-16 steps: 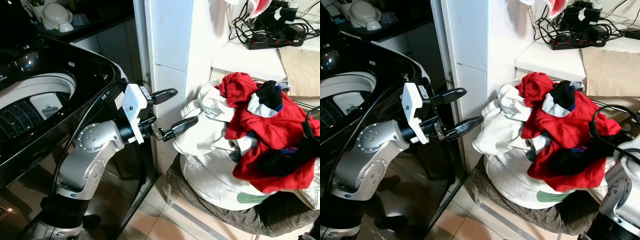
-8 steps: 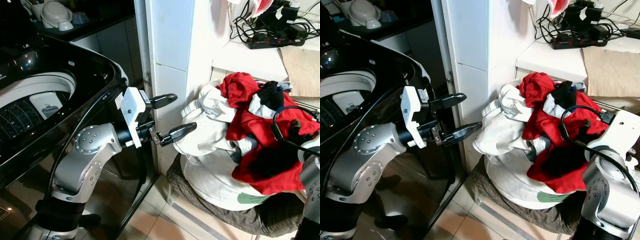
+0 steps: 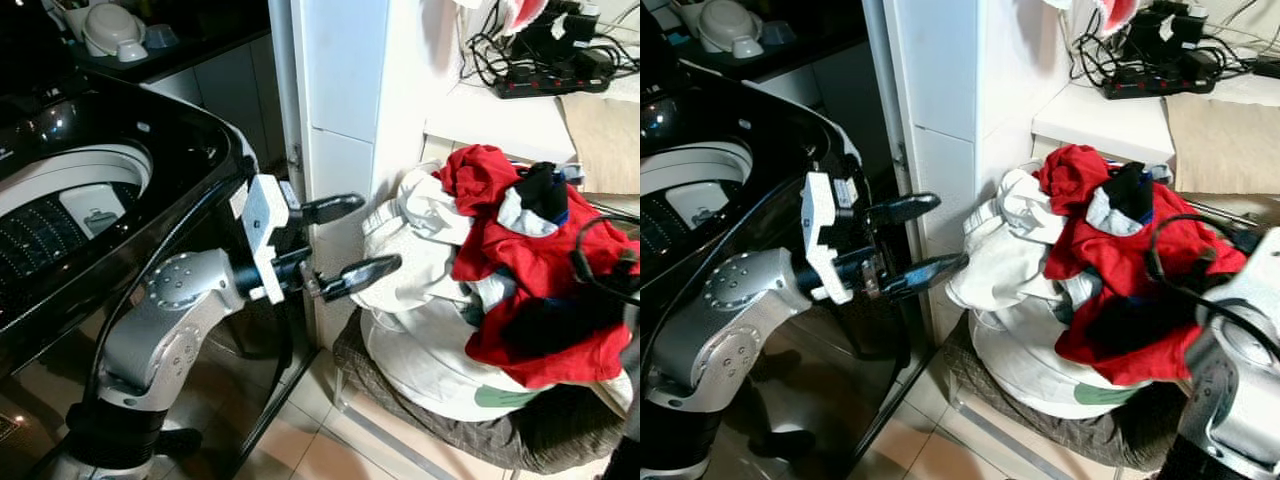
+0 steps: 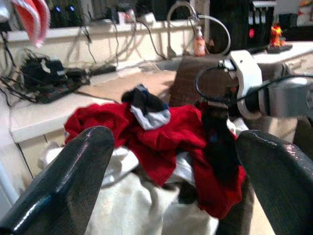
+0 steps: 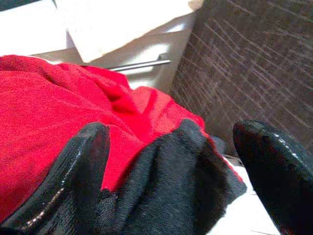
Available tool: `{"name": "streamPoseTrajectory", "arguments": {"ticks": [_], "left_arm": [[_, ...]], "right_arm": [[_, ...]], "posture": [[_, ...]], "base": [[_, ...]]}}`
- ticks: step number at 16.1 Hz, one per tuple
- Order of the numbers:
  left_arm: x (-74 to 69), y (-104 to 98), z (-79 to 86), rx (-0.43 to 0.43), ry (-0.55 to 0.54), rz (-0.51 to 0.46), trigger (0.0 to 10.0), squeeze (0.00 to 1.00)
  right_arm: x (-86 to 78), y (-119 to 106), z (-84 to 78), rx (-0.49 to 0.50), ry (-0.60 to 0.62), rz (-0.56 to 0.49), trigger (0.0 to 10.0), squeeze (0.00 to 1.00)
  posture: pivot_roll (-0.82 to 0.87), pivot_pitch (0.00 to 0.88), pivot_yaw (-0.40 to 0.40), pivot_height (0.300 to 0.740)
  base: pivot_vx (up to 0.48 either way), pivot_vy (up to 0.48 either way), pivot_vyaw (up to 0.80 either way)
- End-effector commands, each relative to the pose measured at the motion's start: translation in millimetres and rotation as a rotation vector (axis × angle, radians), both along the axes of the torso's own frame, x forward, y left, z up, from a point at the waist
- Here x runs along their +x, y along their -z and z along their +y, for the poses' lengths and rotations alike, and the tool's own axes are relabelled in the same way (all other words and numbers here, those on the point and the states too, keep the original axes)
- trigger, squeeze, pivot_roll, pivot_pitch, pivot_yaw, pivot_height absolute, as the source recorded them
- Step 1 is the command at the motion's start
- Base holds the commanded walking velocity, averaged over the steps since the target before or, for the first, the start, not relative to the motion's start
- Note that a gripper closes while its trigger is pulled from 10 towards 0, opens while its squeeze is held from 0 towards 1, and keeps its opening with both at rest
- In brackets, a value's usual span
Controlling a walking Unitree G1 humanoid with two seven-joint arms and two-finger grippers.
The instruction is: Clothes washing
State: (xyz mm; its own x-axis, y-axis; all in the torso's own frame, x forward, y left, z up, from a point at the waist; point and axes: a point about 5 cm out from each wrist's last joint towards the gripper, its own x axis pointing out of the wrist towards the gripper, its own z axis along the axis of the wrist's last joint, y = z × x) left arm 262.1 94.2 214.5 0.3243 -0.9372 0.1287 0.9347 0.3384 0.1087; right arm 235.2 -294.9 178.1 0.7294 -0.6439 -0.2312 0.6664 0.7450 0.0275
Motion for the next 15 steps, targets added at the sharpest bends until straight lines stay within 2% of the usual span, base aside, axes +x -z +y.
{"name": "streamPoseTrajectory", "arguments": {"ticks": [1,8,9,10,11,12,15], "left_arm": [[-4.1,1.7,0.1,0.029,0.03,0.003,10.0,0.0],[-9.8,5.0,-0.3,0.078,0.085,0.0,10.0,0.0],[-10.4,5.0,-0.9,0.079,0.085,-0.003,10.0,0.0],[-11.1,5.0,-0.7,0.078,0.087,-0.004,10.0,0.0],[-11.8,5.1,-0.5,0.078,0.089,-0.002,10.0,0.0],[-12.5,5.7,0.1,0.083,0.092,-0.001,10.0,0.0],[-12.3,5.8,0.5,0.09,0.095,-0.004,10.0,0.0]], "right_arm": [[0.2,-1.2,3.1,0.004,-0.017,0.006,10.0,0.0],[0.1,22.5,7.7,0.073,-0.042,0.081,10.0,0.0],[0.2,26.3,7.1,0.091,-0.043,0.086,9.3,0.0],[0.6,28.6,7.5,0.1,-0.048,0.089,6.7,0.0],[0.9,30.6,8.6,0.111,-0.057,0.093,4.8,0.0],[0.5,32.7,9.4,0.117,-0.059,0.096,3.9,0.0],[1.1,34.6,9.7,0.124,-0.062,0.095,2.9,0.0]], "posture": [[-0.12,0.0,0.049,0.74],[-0.11,0.0,0.032,0.74],[-0.12,0.0,0.029,0.74],[-0.12,0.0,0.03,0.74],[-0.12,0.0,0.032,0.74],[-0.12,0.0,0.033,0.74],[-0.12,0.0,0.035,0.74]], "base": [[0.0,0.0,0.0],[0.0,0.0,0.0],[0.0,0.0,0.0],[0.0,0.0,0.0],[0.0,0.0,0.0],[0.0,0.0,0.0],[0.0,0.0,0.0]]}}
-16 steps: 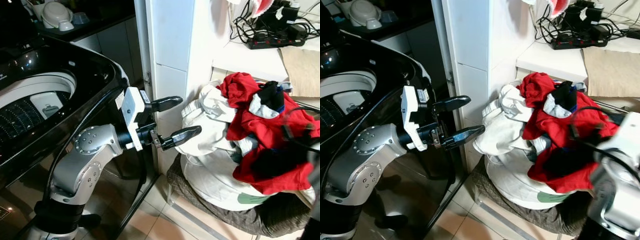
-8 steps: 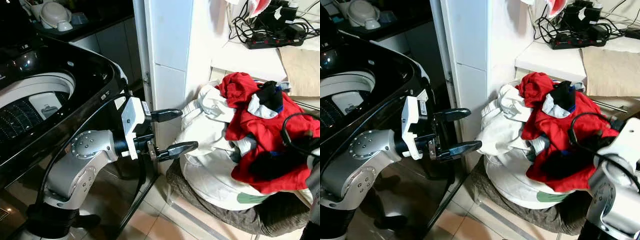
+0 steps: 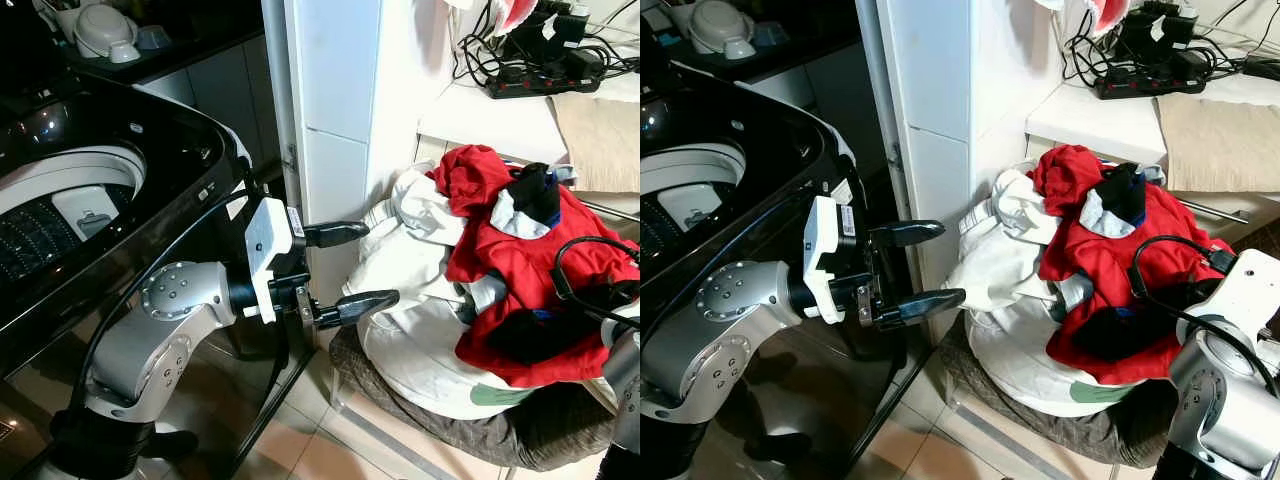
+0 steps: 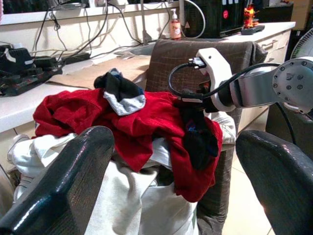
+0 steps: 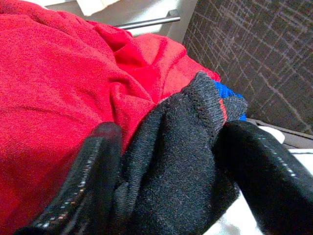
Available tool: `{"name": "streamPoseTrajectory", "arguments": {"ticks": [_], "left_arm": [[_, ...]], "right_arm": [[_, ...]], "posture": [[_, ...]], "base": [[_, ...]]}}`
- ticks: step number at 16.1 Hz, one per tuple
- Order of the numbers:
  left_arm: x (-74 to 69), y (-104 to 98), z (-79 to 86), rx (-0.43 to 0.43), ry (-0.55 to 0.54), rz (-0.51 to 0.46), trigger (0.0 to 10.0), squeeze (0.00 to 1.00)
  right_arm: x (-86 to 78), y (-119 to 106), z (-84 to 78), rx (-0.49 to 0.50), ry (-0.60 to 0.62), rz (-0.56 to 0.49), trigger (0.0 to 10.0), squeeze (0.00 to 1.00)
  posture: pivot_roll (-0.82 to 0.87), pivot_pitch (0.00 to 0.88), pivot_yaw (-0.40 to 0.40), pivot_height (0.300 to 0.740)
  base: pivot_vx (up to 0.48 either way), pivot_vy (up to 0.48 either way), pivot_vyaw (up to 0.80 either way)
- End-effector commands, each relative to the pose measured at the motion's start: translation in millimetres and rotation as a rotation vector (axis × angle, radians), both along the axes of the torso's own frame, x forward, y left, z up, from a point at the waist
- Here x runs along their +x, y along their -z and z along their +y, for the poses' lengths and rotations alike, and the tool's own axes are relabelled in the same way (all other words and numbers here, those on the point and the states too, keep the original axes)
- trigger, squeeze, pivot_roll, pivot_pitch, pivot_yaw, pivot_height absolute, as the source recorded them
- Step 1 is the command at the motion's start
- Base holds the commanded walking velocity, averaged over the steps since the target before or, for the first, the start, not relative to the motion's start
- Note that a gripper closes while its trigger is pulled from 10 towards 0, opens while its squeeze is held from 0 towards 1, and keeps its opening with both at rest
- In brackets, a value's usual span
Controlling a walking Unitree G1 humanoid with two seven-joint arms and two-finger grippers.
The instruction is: Clothes washing
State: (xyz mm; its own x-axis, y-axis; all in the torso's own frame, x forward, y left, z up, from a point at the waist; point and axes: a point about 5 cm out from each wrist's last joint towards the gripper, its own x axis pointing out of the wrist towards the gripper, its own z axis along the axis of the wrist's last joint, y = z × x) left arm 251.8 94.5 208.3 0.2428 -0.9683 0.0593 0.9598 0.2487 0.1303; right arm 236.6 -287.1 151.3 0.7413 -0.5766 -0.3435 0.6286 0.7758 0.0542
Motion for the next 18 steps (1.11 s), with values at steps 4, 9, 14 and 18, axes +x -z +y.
{"name": "streamPoseTrajectory", "arguments": {"ticks": [4,9,14,18], "left_arm": [[-1.8,0.1,0.5,0.029,0.015,-0.006,10.0,0.0],[-3.2,0.4,1.9,0.034,0.008,-0.008,10.0,0.0],[-2.3,-0.6,2.2,0.033,0.005,-0.012,10.0,0.0],[-1.3,-1.1,1.8,0.028,0.006,-0.015,10.0,0.0]], "right_arm": [[2.9,6.9,3.3,0.033,-0.017,0.007,0.0,0.0],[7.1,5.8,3.3,0.028,-0.025,-0.003,0.0,0.0],[9.5,-8.6,4.6,-0.028,-0.039,-0.036,0.0,0.0],[19.5,-48.1,10.8,-0.151,-0.121,-0.112,0.0,0.0]], "posture": [[-0.11,0.0,0.041,0.74],[-0.1,0.0,0.026,0.74],[-0.1,0.0,0.026,0.74],[-0.1,0.0,0.032,0.74]], "base": [[0.0,0.0,0.0],[0.0,0.0,0.0],[0.0,0.0,0.0],[0.0,0.0,0.0]]}}
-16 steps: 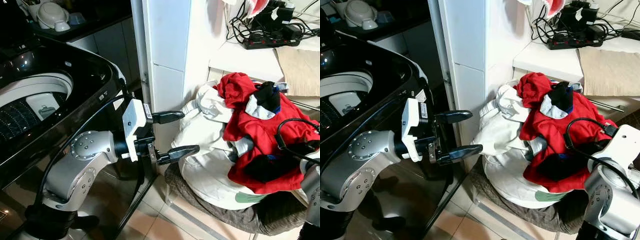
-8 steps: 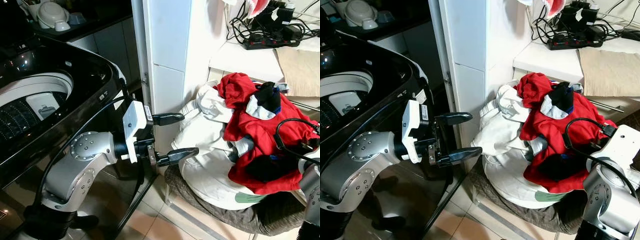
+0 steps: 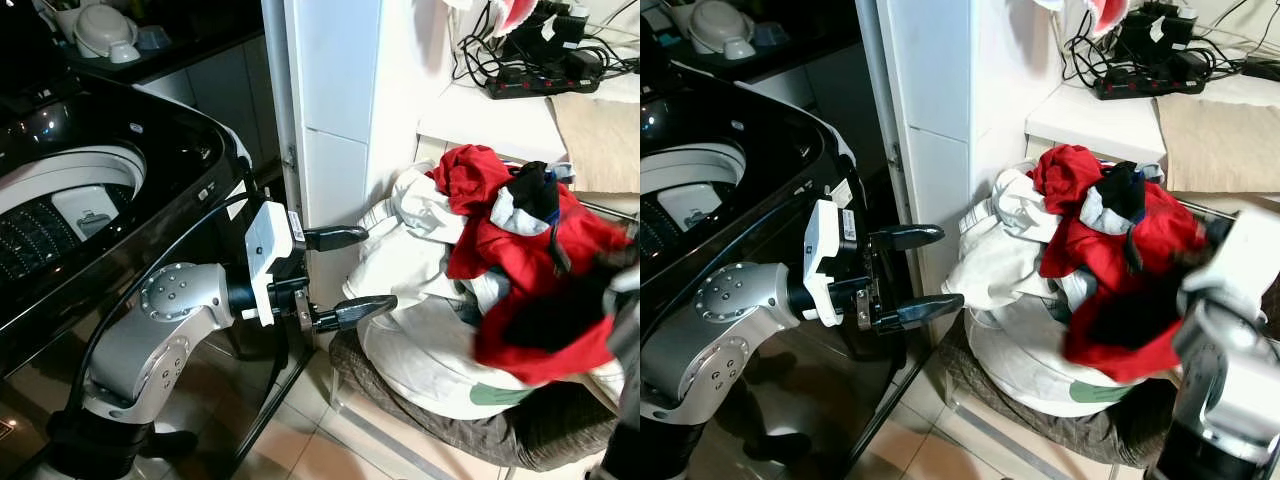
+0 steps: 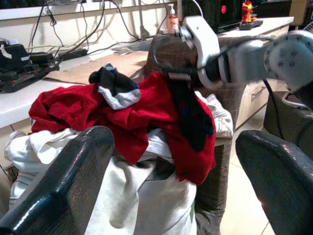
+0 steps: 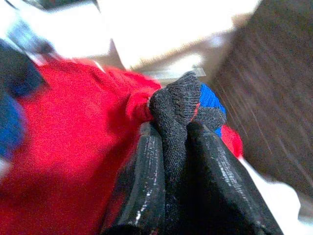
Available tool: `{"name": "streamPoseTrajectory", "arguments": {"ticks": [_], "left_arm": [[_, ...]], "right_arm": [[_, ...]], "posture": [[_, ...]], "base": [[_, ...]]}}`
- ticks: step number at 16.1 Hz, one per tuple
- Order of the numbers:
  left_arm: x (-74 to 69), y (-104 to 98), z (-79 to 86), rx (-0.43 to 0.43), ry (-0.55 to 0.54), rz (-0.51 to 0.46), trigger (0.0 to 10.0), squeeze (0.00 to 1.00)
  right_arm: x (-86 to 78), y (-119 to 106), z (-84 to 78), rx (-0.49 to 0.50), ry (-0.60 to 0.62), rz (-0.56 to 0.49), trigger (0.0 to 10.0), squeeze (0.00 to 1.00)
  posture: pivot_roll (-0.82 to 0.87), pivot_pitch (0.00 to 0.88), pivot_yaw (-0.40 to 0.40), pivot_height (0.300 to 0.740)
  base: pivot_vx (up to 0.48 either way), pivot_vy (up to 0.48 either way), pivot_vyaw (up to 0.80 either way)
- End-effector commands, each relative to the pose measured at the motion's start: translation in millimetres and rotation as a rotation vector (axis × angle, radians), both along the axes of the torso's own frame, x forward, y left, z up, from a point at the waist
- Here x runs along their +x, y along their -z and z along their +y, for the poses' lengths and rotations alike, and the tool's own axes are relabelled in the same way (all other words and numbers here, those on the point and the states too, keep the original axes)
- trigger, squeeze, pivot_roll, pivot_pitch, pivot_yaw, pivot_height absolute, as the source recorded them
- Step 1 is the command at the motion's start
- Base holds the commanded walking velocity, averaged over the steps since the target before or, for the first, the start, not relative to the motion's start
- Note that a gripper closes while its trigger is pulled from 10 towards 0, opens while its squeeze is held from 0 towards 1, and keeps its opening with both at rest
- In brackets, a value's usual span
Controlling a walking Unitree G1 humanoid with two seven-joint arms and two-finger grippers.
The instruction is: Clothes washing
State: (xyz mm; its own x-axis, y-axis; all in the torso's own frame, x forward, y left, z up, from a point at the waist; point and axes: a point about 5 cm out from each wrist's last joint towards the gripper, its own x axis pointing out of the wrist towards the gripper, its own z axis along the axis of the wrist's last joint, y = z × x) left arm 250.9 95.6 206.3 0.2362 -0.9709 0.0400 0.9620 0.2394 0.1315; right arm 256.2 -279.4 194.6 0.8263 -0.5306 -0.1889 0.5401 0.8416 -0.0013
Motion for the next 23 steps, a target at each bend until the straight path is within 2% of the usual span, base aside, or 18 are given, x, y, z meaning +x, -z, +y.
{"name": "streamPoseTrajectory", "arguments": {"ticks": [1,2,5,7,8,10,11,12,13,15,16,20,21,22,23], "left_arm": [[-0.4,-3.8,0.8,0.005,-0.001,-0.02,10.0,0.0],[-0.4,-4.1,0.8,0.003,-0.002,-0.02,10.0,0.0],[0.6,-6.7,1.5,-0.02,-0.014,-0.026,10.0,0.0],[3.3,-8.9,2.0,-0.03,-0.039,-0.044,10.0,0.0],[4.7,-9.5,2.1,-0.032,-0.053,-0.052,10.0,0.0],[6.1,-9.5,2.0,-0.03,-0.066,-0.061,10.0,0.0],[5.8,-9.4,2.0,-0.03,-0.066,-0.06,10.0,0.0],[5.7,-9.4,2.5,-0.031,-0.07,-0.063,10.0,0.0],[5.8,-9.5,2.3,-0.032,-0.072,-0.064,10.0,0.0],[5.8,-9.5,2.1,-0.032,-0.073,-0.066,10.0,0.0],[5.8,-9.5,2.0,-0.033,-0.073,-0.066,10.0,0.0],[5.3,-8.2,1.8,-0.025,-0.068,-0.066,10.0,0.0],[5.2,-8.1,1.8,-0.023,-0.067,-0.067,10.0,0.0],[5.1,-8.0,2.0,-0.022,-0.067,-0.067,10.0,0.0],[5.0,-7.8,2.1,-0.021,-0.067,-0.068,10.0,0.0]], "right_arm": [[1.8,-13.2,3.5,-0.031,-0.029,-0.048,0.0,0.0],[2.6,-16.2,3.9,-0.032,-0.034,-0.064,0.0,0.0],[8.6,-49.6,12.1,-0.056,-0.086,-0.258,0.0,0.0],[11.8,-67.3,16.9,-0.091,-0.133,-0.333,0.0,0.0],[12.6,-72.4,18.4,-0.115,-0.154,-0.355,0.0,0.0],[14.8,-71.7,18.4,-0.146,-0.181,-0.323,0.0,0.0],[15.1,-68.8,17.6,-0.147,-0.178,-0.303,3.9,0.0],[15.3,-53.8,13.2,-0.135,-0.141,-0.223,10.0,0.0],[15.7,-39.1,13.8,-0.123,-0.15,-0.148,10.0,0.0],[15.7,-32.4,15.2,-0.11,-0.16,-0.127,10.0,0.0],[15.4,-29.7,15.3,-0.105,-0.154,-0.118,10.0,1.0],[15.5,-17.8,11.3,-0.059,-0.138,-0.1,10.0,1.0],[15.3,-15.0,11.6,-0.052,-0.138,-0.094,10.0,0.21],[15.5,-14.3,12.5,-0.049,-0.141,-0.096,4.4,0.0],[15.6,-14.2,13.0,-0.046,-0.142,-0.099,3.8,0.0]], "posture": [[-0.1,0.0,0.03,0.74],[-0.1,0.0,0.03,0.74],[-0.11,0.0,0.029,0.74],[-0.11,0.0,0.026,0.74],[-0.11,0.0,0.023,0.74],[-0.1,0.0,0.021,0.74],[-0.1,0.0,0.021,0.74],[-0.1,0.0,0.021,0.74],[-0.1,0.0,0.02,0.74],[-0.1,0.0,0.02,0.74],[-0.1,0.0,0.02,0.74],[-0.1,0.0,0.023,0.74],[-0.1,0.0,0.023,0.74],[-0.1,0.0,0.023,0.74],[-0.1,0.0,0.024,0.74]], "base": [[0.0,0.0,0.0],[0.0,0.0,0.0],[0.0,0.0,0.0],[0.0,0.0,0.0],[0.0,0.0,0.0],[0.0,0.0,0.0],[0.0,0.0,0.0],[0.0,0.0,0.0],[0.0,0.0,0.0],[0.0,0.0,0.0],[0.0,0.0,0.0],[0.0,0.0,0.0],[0.0,0.0,0.0],[0.0,0.0,0.0],[0.0,0.0,0.0]]}}
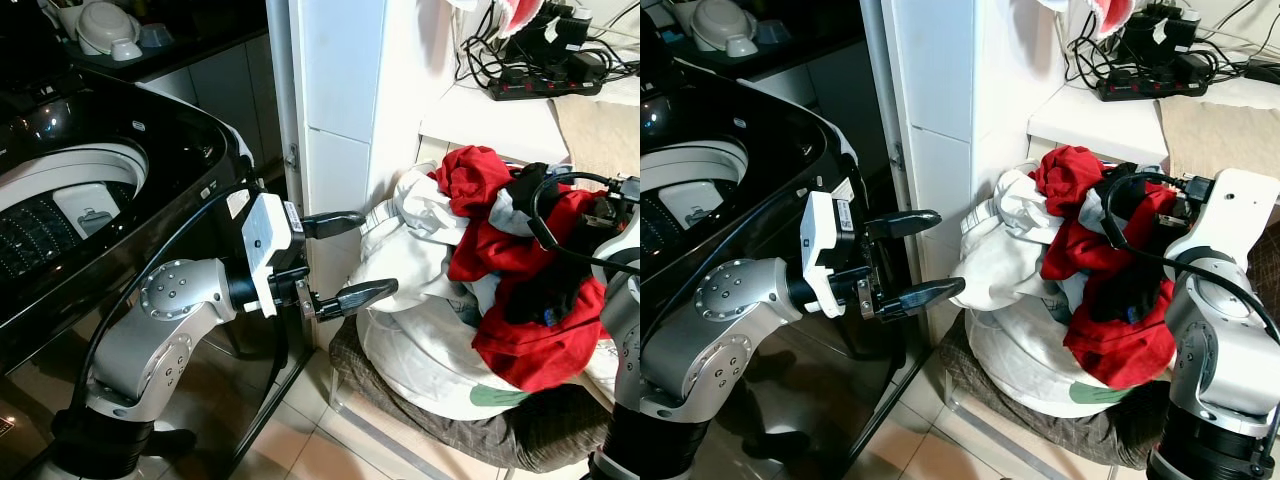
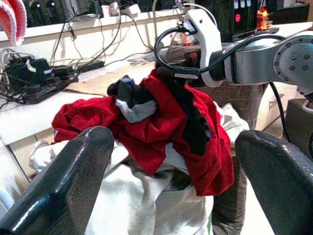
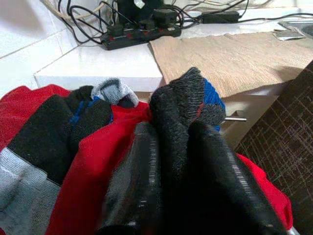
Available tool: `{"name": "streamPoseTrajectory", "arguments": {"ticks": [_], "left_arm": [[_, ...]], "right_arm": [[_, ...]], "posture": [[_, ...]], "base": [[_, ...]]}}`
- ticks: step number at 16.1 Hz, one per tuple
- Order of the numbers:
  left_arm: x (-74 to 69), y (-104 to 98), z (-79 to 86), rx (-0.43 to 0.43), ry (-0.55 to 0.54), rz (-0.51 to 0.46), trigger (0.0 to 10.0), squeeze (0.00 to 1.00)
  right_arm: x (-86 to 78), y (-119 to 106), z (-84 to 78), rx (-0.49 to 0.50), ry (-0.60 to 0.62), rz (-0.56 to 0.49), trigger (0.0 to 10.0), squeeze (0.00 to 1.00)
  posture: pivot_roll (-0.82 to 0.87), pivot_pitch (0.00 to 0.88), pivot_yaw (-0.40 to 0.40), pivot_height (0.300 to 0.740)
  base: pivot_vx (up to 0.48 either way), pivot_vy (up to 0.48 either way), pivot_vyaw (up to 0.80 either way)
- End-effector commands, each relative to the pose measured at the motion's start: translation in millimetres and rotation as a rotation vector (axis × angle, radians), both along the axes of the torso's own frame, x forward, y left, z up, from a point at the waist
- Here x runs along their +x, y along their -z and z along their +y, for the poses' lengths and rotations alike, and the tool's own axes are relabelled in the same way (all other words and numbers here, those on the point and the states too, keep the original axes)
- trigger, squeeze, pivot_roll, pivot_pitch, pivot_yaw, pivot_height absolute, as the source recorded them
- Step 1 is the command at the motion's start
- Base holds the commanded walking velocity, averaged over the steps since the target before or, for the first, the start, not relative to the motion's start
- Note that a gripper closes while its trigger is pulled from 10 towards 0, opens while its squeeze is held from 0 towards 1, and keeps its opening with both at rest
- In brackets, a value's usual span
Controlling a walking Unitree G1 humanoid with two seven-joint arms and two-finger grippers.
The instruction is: Clothes washing
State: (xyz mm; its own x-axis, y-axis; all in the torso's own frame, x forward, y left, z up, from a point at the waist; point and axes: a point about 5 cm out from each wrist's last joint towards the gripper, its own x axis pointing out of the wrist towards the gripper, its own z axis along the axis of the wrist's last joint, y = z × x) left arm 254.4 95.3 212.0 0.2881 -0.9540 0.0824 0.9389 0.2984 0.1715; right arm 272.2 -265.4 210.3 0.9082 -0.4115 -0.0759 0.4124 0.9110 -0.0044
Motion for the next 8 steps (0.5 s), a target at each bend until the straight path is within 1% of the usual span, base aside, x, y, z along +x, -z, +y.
{"name": "streamPoseTrajectory", "arguments": {"ticks": [1,3,4,5,6,7,8], "left_arm": [[1.2,-1.9,2.6,0.011,-0.009,-0.018,10.0,0.0],[1.2,-2.0,2.5,0.012,-0.009,-0.02,10.0,0.0],[1.2,-2.2,2.5,0.011,-0.009,-0.021,10.0,0.0],[1.3,-2.3,2.4,0.011,-0.009,-0.022,10.0,0.0],[1.4,-2.5,2.5,0.012,-0.009,-0.023,10.0,0.0],[1.8,-2.8,2.3,0.012,-0.01,-0.024,10.0,0.0],[1.9,-2.8,2.1,0.011,-0.01,-0.024,10.0,0.0]], "right_arm": [[-0.2,1.7,0.1,0.015,-0.004,-0.005,0.0,0.0],[-0.3,-0.6,-0.1,0.007,0.0,-0.029,0.0,0.0],[-0.3,-6.8,0.2,-0.011,-0.004,-0.074,0.0,0.0],[-0.1,-10.5,1.0,-0.044,-0.011,-0.094,2.4,0.0],[-0.2,-11.2,1.3,-0.056,-0.006,-0.098,7.0,0.0],[-0.8,-9.6,1.4,-0.059,0.005,-0.102,10.0,0.35],[-1.2,-8.4,1.3,-0.057,0.006,-0.099,10.0,0.84]], "posture": [[-0.1,0.0,0.023,0.74],[-0.1,0.0,0.022,0.74],[-0.1,0.0,0.022,0.74],[-0.1,0.0,0.022,0.74],[-0.1,0.0,0.024,0.74],[-0.1,0.0,0.025,0.74],[-0.1,0.0,0.025,0.74]], "base": [[0.0,0.0,0.0],[0.0,0.0,0.0],[0.0,0.0,0.0],[0.0,0.0,0.0],[0.0,0.0,0.0],[0.0,0.0,0.0],[0.0,0.0,0.0]]}}
